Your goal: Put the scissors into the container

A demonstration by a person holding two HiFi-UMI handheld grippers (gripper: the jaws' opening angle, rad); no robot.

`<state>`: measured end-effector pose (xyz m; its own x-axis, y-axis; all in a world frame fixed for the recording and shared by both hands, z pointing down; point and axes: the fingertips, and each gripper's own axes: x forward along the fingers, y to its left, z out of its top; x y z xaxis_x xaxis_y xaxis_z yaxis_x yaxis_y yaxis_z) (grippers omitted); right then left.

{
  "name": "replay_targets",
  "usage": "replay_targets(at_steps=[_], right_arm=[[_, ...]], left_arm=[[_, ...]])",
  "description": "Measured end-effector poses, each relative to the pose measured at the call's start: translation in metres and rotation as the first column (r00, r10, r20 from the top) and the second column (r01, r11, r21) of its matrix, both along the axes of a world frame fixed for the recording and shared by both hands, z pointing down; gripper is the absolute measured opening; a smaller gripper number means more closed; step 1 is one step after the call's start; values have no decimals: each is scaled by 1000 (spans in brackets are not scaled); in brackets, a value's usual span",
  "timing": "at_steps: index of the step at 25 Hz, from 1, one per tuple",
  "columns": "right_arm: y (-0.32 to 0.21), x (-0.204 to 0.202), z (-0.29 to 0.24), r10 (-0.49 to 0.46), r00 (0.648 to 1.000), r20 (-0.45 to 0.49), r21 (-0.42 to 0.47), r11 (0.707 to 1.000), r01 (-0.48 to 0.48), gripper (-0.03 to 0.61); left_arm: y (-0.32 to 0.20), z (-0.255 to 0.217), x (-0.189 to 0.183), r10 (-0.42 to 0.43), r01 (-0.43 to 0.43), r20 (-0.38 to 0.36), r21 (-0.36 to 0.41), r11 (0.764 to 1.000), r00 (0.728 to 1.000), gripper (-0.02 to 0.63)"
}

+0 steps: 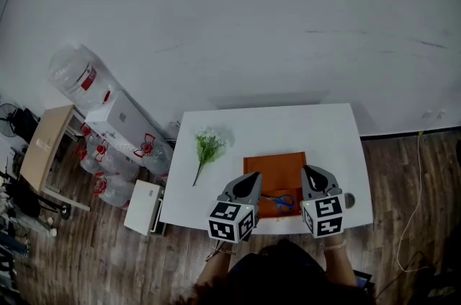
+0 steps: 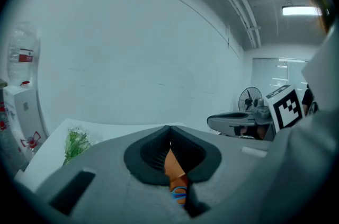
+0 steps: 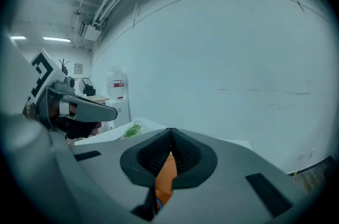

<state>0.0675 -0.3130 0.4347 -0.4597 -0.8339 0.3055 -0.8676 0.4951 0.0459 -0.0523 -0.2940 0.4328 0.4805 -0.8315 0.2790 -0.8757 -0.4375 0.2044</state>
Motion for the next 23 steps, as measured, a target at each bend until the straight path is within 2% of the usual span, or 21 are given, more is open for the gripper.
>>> replay_targets(at_steps=[23], right_arm=[[8,-12,-5,-15,1000,1,8,1000,15,-2]], left_arm=[[9,1,-4,17,-17,-34,4,1000,999,15]])
